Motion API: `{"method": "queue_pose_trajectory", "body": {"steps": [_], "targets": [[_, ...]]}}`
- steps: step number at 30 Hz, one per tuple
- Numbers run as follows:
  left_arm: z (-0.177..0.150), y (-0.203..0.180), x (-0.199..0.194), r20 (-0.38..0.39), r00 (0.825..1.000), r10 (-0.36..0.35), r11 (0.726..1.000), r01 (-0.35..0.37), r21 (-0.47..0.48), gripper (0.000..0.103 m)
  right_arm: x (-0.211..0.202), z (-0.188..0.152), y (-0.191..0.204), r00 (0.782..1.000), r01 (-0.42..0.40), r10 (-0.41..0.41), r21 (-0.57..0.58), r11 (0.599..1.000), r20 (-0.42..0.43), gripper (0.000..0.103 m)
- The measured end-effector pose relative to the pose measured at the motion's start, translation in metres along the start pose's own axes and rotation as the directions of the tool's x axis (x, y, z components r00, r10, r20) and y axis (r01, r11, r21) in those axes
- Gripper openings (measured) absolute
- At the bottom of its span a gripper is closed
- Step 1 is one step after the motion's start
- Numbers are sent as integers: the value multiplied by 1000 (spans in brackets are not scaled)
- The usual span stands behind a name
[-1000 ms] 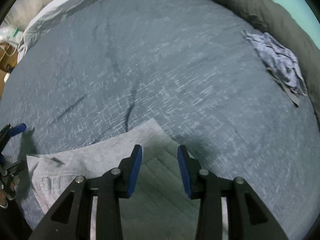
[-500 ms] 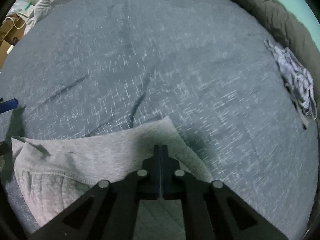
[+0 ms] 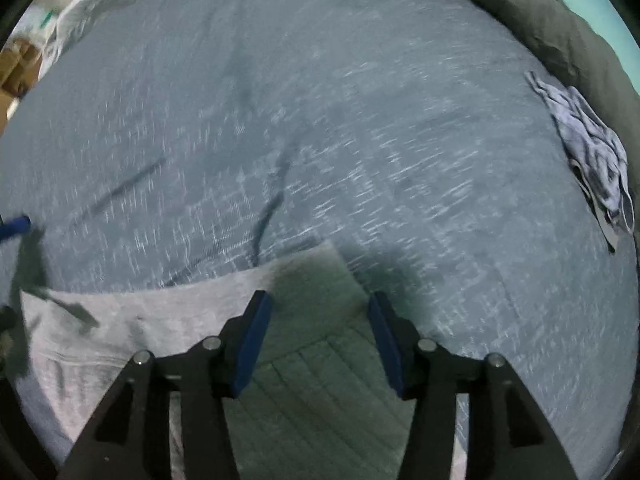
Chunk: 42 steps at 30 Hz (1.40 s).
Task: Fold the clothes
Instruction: 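Grasp the sweatshirt side with the right tool and fold it over the body, then release the folded half and lift the right tool away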
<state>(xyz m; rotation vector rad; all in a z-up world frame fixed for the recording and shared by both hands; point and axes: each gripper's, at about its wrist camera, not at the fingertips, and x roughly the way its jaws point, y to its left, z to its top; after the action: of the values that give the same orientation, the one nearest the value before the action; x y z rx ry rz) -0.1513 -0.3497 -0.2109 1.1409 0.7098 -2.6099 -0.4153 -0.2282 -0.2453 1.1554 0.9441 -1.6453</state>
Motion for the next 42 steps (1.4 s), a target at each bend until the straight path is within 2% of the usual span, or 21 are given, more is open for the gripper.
{"method": "queue_pose_trajectory", "body": {"steps": [2, 4, 5, 6, 7, 10, 13, 17, 22, 27, 33, 36, 38, 41, 42], "targets": [[0, 0, 1, -1, 1000, 0, 1000, 0, 1, 103, 6, -1, 4, 1000, 10, -10, -21, 1000, -6, 50], [-1, -1, 1, -3, 1000, 0, 1000, 0, 2, 103, 12, -2, 7, 1000, 20, -21, -43, 999, -12, 34], [-1, -1, 1, -3, 1000, 0, 1000, 0, 3, 103, 10, -4, 6, 1000, 21, -21, -47, 999, 1, 30], [-1, -1, 2, -4, 1000, 0, 1000, 0, 4, 103, 7, -6, 5, 1000, 23, -22, -51, 998, 15, 18], [0, -1, 2, -3, 1000, -1, 1000, 1, 2, 103, 5, -7, 5, 999, 27, -26, -59, 998, 23, 12], [0, 0, 2, -2, 1000, 0, 1000, 0, 0, 103, -5, -13, 4, 996, 63, -58, -79, 995, 63, 8], [0, 0, 1, 1, 1000, 3, 1000, -3, 0, 103, -24, -12, 0, 988, 100, -91, -70, 992, 126, 8], [0, 2, -2, 5, 1000, 2, 1000, -2, -6, 103, -61, 0, -9, 964, 140, -127, -41, 989, 234, 8], [0, 1, -3, 8, 1000, -2, 1000, 2, -6, 103, -98, 49, 5, 927, 218, -199, -25, 976, 318, 8], [0, 1, -2, 5, 1000, -1, 1000, 1, -9, 103, -106, 82, -7, 909, 280, -260, -15, 960, 324, 8], [-2, -2, -3, 5, 1000, 0, 1000, 0, 2, 103, -63, 101, -5, 913, 314, -303, 4, 949, 275, 8], [-1, 1, 2, -4, 1000, 4, 1000, -4, 2, 103, -44, 97, -7, 919, 298, -291, 15, 954, 266, 10], [0, 3, 3, -7, 1000, 6, 1000, -6, -3, 103, -33, 94, -9, 925, 291, -290, 33, 956, 247, 12], [0, 6, 5, -9, 1000, 7, 1000, -7, -8, 103, -34, 89, -13, 913, 320, -327, 68, 945, 246, 21], [0, 5, 5, -10, 1000, 9, 1000, -9, -8, 103, -44, 86, -16, 905, 317, -330, 93, 944, 267, 31]]}}
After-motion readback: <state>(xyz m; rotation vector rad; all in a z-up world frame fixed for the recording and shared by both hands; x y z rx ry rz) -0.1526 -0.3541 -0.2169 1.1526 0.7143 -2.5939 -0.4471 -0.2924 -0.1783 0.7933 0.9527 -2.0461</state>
